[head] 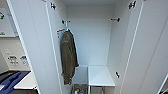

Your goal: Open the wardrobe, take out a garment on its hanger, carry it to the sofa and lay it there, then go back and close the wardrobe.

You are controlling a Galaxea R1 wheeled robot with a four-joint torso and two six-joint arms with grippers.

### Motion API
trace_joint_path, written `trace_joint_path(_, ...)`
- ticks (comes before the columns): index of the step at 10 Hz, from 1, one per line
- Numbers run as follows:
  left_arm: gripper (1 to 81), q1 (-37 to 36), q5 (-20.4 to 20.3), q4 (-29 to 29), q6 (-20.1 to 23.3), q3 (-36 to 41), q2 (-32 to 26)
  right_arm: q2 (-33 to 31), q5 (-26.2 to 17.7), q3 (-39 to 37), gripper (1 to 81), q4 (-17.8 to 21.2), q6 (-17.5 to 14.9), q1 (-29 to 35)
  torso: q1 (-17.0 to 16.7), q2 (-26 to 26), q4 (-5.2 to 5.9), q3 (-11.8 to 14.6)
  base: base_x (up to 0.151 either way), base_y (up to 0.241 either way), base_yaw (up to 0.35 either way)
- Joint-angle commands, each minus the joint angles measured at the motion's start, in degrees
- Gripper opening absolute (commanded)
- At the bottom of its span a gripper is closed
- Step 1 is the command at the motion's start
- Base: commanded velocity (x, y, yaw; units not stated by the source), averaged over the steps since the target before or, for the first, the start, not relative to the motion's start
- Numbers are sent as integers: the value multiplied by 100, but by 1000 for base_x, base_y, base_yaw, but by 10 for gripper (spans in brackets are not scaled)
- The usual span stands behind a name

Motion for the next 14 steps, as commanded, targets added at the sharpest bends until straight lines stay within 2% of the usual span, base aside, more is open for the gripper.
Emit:
trace_joint_path(1,811,-758,-324,-104,-970,622,-1196,-1214,63,636,811,96,994,1009,0,0,0,0,0,0,0)
trace_joint_path(2,811,-996,-280,-95,-1172,701,-1460,-1399,63,600,811,87,1337,1237,0,0,0,0,0,0,0)
trace_joint_path(5,811,-1733,-263,-104,-1911,982,-2198,-1680,-25,389,811,113,1882,1914,0,0,0,0,0,0,0)
trace_joint_path(6,811,-2042,-19,-95,-2243,956,-2399,-1793,-68,320,811,113,2004,2134,2,2,0,0,0,0,0)
trace_joint_path(7,811,-2436,238,-104,-2350,938,-2506,-1926,-157,284,811,105,2146,2397,2,2,0,-2,0,0,0)
trace_joint_path(10,811,-3447,1193,-174,-2552,912,-2725,-2102,-595,-408,811,104,3023,2943,5,4,0,-6,0,0,0)
trace_joint_path(12,811,-4124,1713,-385,-2641,841,-2804,-2049,-938,-717,811,113,3278,3373,9,6,0,-9,0,0,0)
trace_joint_path(14,811,-4791,2260,-500,-2640,806,-2814,-2085,-1440,-780,811,122,3526,4170,9,9,0,-11,0,0,0)
